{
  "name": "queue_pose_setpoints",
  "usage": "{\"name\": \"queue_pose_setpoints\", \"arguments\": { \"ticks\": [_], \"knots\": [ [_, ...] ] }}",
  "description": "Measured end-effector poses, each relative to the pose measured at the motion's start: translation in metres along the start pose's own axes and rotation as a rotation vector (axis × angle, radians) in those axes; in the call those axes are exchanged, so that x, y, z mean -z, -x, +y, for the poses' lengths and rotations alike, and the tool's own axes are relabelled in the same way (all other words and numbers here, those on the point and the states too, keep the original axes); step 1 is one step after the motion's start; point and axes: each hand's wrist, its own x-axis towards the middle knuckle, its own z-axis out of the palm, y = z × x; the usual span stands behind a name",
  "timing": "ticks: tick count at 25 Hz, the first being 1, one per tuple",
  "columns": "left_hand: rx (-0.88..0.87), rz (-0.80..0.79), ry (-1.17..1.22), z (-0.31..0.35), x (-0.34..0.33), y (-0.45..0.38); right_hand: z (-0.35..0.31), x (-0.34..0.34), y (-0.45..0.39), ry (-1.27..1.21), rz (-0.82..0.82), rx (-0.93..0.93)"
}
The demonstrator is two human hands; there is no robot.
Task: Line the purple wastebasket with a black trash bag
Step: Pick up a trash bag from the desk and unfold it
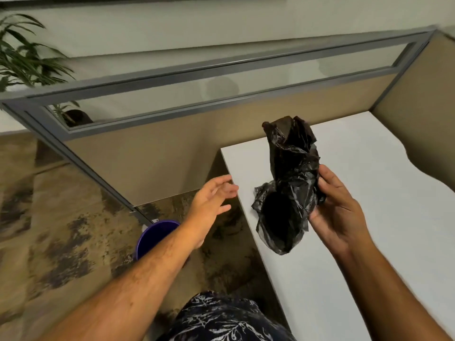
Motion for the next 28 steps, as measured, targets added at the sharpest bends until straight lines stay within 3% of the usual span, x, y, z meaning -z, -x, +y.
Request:
{"name": "queue_pose_setpoints", "arguments": {
  "ticks": [2,6,8,12,15,19,21,23,26,28],
  "knots": [
    [-0.087,-0.013,0.063,0.024,0.006,0.004,0.028,-0.031,0.004,0.028,-0.031,-0.037],
    [-0.075,-0.056,0.078,0.064,0.045,0.008,0.080,-0.089,0.014,0.679,-0.120,0.196],
    [-0.109,-0.005,0.043,0.071,0.077,0.010,0.107,-0.116,0.020,0.834,-0.200,0.265],
    [-0.147,0.185,0.193,0.070,0.157,0.028,0.154,-0.164,0.035,0.667,-0.167,0.269],
    [-0.152,0.327,0.354,0.062,0.218,0.039,0.189,-0.190,0.040,0.369,-0.017,0.199],
    [-0.156,0.409,0.464,0.058,0.278,0.049,0.233,-0.205,0.047,0.302,0.272,0.100],
    [-0.135,0.372,0.464,0.055,0.293,0.054,0.253,-0.205,0.050,0.422,0.393,-0.021],
    [-0.093,0.283,0.405,0.050,0.300,0.058,0.268,-0.210,0.054,0.637,0.427,-0.012],
    [-0.056,0.150,0.304,0.041,0.301,0.064,0.280,-0.219,0.041,1.156,0.251,0.128],
    [-0.038,0.125,0.267,0.037,0.299,0.061,0.288,-0.220,0.013,1.248,0.123,0.069]
  ]
}}
